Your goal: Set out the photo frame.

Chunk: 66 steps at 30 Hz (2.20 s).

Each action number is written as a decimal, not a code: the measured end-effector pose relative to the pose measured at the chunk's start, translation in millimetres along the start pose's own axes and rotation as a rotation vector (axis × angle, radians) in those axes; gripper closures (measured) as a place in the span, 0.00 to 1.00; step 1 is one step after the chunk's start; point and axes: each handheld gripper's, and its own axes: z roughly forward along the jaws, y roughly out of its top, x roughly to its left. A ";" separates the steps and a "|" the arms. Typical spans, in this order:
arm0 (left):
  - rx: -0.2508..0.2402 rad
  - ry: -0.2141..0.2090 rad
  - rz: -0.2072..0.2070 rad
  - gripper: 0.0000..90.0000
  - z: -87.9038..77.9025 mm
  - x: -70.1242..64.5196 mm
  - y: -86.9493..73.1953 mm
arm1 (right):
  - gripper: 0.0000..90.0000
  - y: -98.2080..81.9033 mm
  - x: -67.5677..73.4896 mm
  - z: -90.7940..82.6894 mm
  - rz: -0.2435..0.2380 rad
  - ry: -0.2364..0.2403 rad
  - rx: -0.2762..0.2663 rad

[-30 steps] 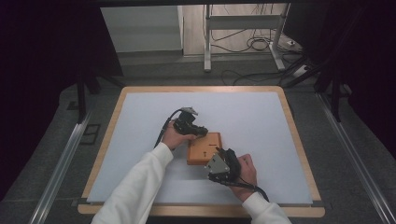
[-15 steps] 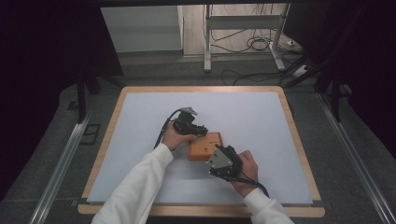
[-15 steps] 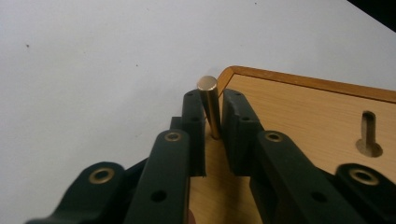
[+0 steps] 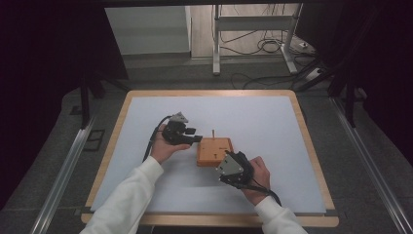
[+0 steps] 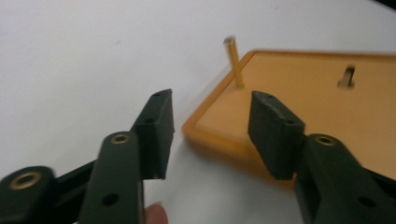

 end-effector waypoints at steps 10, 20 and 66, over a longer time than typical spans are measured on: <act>0.036 0.036 0.023 0.43 -31.4 -10.0 -46.0 | 0.51 1.2 -4.8 -2.3 0.002 -0.005 0.003; 0.047 0.031 0.014 0.42 -43.9 -12.2 -64.8 | 0.54 9.2 -15.1 -1.7 -0.001 0.021 0.023; 0.068 0.012 -0.014 0.41 -42.7 -10.2 -76.5 | 0.76 43.9 -61.9 7.5 -0.029 0.079 0.048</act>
